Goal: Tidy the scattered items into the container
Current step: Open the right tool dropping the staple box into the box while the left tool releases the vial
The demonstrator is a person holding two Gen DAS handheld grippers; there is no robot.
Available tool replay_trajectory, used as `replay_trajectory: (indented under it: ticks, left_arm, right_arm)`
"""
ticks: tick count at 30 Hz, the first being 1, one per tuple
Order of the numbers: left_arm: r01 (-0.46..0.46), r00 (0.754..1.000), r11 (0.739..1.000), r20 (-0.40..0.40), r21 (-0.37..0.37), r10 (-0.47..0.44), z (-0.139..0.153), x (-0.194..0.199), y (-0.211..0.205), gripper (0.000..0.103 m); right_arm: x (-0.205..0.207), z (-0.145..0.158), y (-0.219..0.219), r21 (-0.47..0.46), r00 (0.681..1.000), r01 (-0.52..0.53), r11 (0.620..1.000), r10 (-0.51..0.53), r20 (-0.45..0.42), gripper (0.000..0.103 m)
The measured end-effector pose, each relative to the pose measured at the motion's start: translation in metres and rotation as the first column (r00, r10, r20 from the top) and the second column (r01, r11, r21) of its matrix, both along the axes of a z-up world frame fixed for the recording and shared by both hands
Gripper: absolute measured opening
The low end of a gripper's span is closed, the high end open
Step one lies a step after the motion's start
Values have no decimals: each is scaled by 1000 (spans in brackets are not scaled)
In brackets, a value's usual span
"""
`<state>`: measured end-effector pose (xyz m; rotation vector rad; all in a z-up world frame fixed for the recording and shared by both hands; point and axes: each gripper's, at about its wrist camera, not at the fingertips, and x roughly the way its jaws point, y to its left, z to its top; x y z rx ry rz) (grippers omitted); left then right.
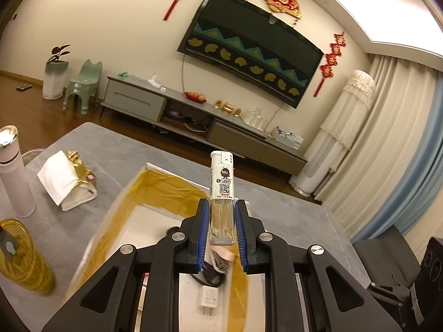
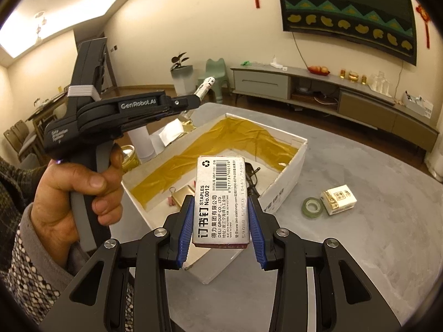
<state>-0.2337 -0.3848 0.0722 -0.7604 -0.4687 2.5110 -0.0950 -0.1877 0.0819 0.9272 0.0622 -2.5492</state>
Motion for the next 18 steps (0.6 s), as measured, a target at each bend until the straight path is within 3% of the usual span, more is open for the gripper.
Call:
replay_trajectory:
  ticks: [4,13,18]
  left_arm:
    - [-4,999,1000,42,-29,6,-8,-16,-1,20]
    - [20,992,982,127,-189,5,-27,-54,13,20]
    - [33,987,974,160,-225,3,-34,-76,20,20]
  right_arm:
    - [-7,-3,-14,10,1000,-28,1000,28,5,39]
    - [-28,-16,-49,32,994,-105,994,103,37,39]
    - [-42,-28,-59,40,989,-126,991,122,81,39]
